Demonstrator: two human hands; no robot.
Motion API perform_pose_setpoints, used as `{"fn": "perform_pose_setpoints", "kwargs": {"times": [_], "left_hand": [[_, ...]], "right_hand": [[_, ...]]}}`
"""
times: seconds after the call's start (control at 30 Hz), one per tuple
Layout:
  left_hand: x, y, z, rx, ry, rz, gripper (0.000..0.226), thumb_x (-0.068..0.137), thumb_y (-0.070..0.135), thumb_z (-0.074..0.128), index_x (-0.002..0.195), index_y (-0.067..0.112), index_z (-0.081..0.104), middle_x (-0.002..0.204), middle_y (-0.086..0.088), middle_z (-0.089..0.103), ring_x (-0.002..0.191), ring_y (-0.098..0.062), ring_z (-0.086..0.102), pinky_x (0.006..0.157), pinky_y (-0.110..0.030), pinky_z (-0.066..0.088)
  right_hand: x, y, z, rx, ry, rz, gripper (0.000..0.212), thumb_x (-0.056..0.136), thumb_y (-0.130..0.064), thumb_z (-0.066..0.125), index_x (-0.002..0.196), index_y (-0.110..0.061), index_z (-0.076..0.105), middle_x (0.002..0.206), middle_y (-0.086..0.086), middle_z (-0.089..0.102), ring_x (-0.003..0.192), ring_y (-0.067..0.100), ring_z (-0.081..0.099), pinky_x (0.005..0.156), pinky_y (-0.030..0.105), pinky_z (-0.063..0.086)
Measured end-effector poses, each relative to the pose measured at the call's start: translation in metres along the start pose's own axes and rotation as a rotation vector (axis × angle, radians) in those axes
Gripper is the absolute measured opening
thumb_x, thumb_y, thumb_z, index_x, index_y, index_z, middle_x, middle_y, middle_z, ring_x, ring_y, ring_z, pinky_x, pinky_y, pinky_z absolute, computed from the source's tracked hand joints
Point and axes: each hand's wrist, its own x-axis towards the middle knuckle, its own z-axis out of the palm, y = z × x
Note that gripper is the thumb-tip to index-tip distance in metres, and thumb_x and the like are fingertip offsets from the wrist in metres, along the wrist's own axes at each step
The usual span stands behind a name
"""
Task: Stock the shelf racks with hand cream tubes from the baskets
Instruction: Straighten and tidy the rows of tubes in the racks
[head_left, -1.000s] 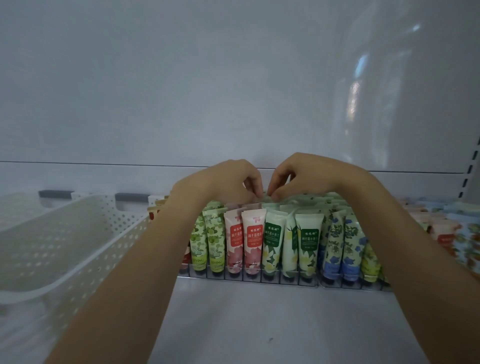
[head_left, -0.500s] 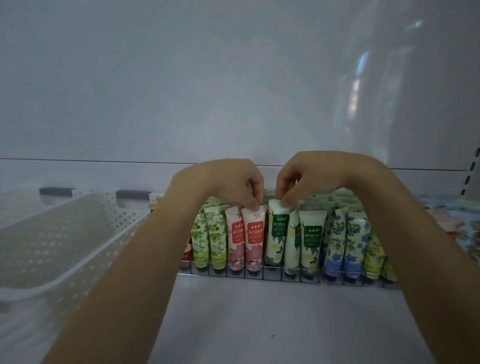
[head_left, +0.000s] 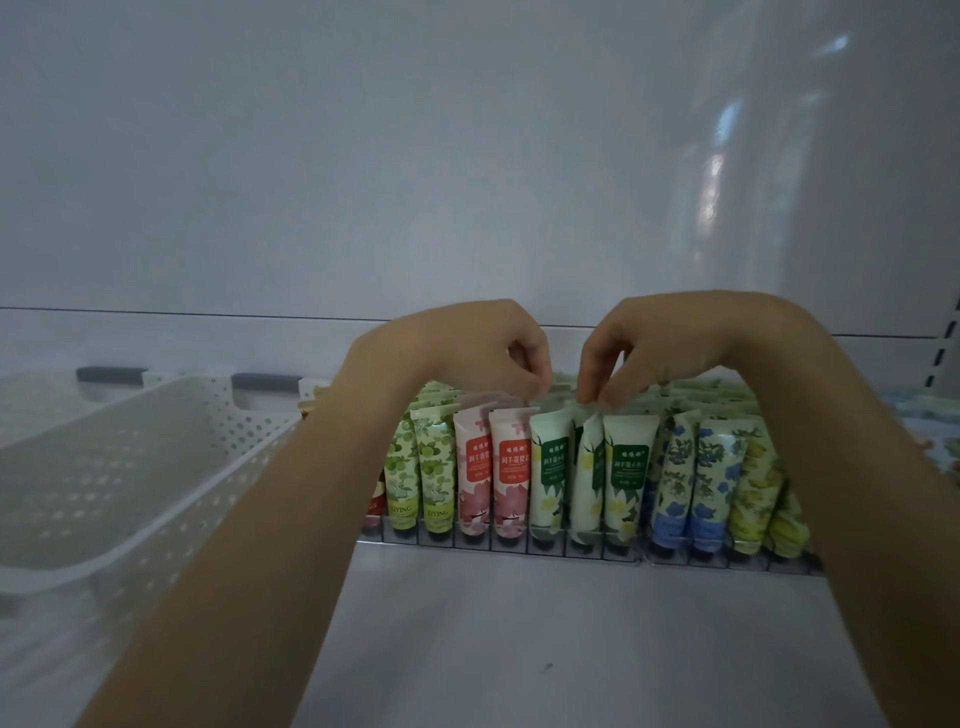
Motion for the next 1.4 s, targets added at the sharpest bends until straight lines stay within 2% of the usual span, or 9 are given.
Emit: {"fn": "perform_pose_setpoints", "kwargs": {"times": [0.13, 0.23, 0.53, 0.67, 0.83, 1.03, 1.13, 1.27, 1.4], "left_hand": [[0.004, 0.003, 0.008, 0.035, -0.045, -0.006, 0.006, 0.084, 0.027, 0.064, 0.084, 0.022, 0.068, 0.085, 0.005, 0.069, 0.065, -0.005, 0.056, 0.067, -0.023, 0.046], [0.006, 0.003, 0.011, 0.041, -0.048, -0.011, 0.006, 0.084, 0.025, 0.064, 0.083, 0.022, 0.068, 0.084, 0.007, 0.067, 0.075, -0.011, 0.061, 0.074, -0.031, 0.049], [0.005, 0.004, 0.01, 0.036, -0.071, 0.0, 0.006, 0.086, 0.024, 0.062, 0.083, 0.024, 0.067, 0.085, 0.007, 0.067, 0.085, -0.016, 0.062, 0.076, -0.03, 0.049], [0.006, 0.003, 0.011, 0.033, -0.06, 0.005, 0.007, 0.086, 0.024, 0.062, 0.085, 0.022, 0.068, 0.09, 0.004, 0.07, 0.081, -0.012, 0.063, 0.072, -0.024, 0.047], [0.008, 0.007, 0.012, -0.014, 0.059, 0.083, 0.005, 0.086, 0.024, 0.062, 0.086, 0.022, 0.066, 0.077, 0.018, 0.06, 0.053, 0.021, 0.05, 0.052, 0.001, 0.035], [0.011, 0.007, 0.018, -0.008, 0.009, 0.094, 0.008, 0.084, 0.027, 0.065, 0.081, 0.02, 0.067, 0.065, 0.019, 0.061, 0.044, 0.004, 0.052, 0.055, -0.016, 0.046], [0.01, 0.007, 0.017, -0.023, 0.005, 0.103, 0.007, 0.085, 0.025, 0.064, 0.08, 0.021, 0.066, 0.055, 0.026, 0.059, 0.042, 0.006, 0.052, 0.047, -0.006, 0.038], [0.013, 0.001, 0.017, 0.004, 0.122, 0.112, 0.006, 0.086, 0.021, 0.061, 0.09, 0.021, 0.065, 0.076, 0.02, 0.056, 0.057, 0.024, 0.047, 0.055, 0.003, 0.035], [0.017, -0.006, 0.018, 0.059, 0.162, 0.079, 0.012, 0.087, 0.018, 0.059, 0.095, 0.021, 0.068, 0.087, 0.014, 0.059, 0.061, 0.015, 0.05, 0.056, -0.004, 0.037]], "right_hand": [[0.002, -0.005, 0.003, -0.037, -0.027, 0.026, 0.007, 0.074, -0.029, 0.074, 0.079, -0.033, 0.07, 0.1, 0.003, 0.07, 0.079, 0.012, 0.057, 0.075, 0.029, 0.048], [0.002, -0.009, 0.003, -0.055, -0.045, 0.042, 0.006, 0.074, -0.031, 0.074, 0.078, -0.033, 0.069, 0.101, 0.004, 0.07, 0.086, 0.016, 0.059, 0.086, 0.035, 0.049], [0.005, -0.01, 0.006, -0.086, -0.014, 0.134, 0.019, 0.077, -0.033, 0.071, 0.065, -0.023, 0.06, 0.058, -0.01, 0.05, 0.055, 0.008, 0.046, 0.056, 0.02, 0.038], [0.0, -0.008, 0.003, -0.057, -0.001, 0.117, 0.014, 0.075, -0.035, 0.072, 0.071, -0.025, 0.063, 0.069, -0.008, 0.058, 0.063, 0.01, 0.051, 0.06, 0.022, 0.043], [-0.012, 0.002, -0.007, -0.048, 0.014, 0.131, 0.014, 0.071, -0.033, 0.076, 0.081, -0.028, 0.068, 0.092, -0.003, 0.068, 0.087, 0.016, 0.061, 0.079, 0.029, 0.049], [-0.005, 0.002, -0.002, -0.075, -0.04, 0.167, 0.011, 0.073, -0.025, 0.075, 0.07, -0.031, 0.067, 0.073, -0.012, 0.064, 0.074, 0.008, 0.057, 0.066, 0.022, 0.044], [-0.006, 0.004, -0.003, -0.056, -0.04, 0.151, 0.009, 0.073, -0.026, 0.075, 0.07, -0.031, 0.067, 0.07, -0.014, 0.063, 0.072, 0.008, 0.056, 0.065, 0.021, 0.043], [-0.007, 0.011, -0.005, 0.014, 0.112, 0.089, 0.004, 0.078, -0.03, 0.07, 0.077, -0.031, 0.067, 0.081, -0.008, 0.066, 0.066, 0.006, 0.054, 0.059, 0.02, 0.042], [0.0, 0.014, -0.003, 0.024, 0.168, 0.08, 0.005, 0.08, -0.028, 0.069, 0.079, -0.032, 0.066, 0.088, -0.002, 0.068, 0.066, 0.006, 0.055, 0.058, 0.02, 0.042]]}}
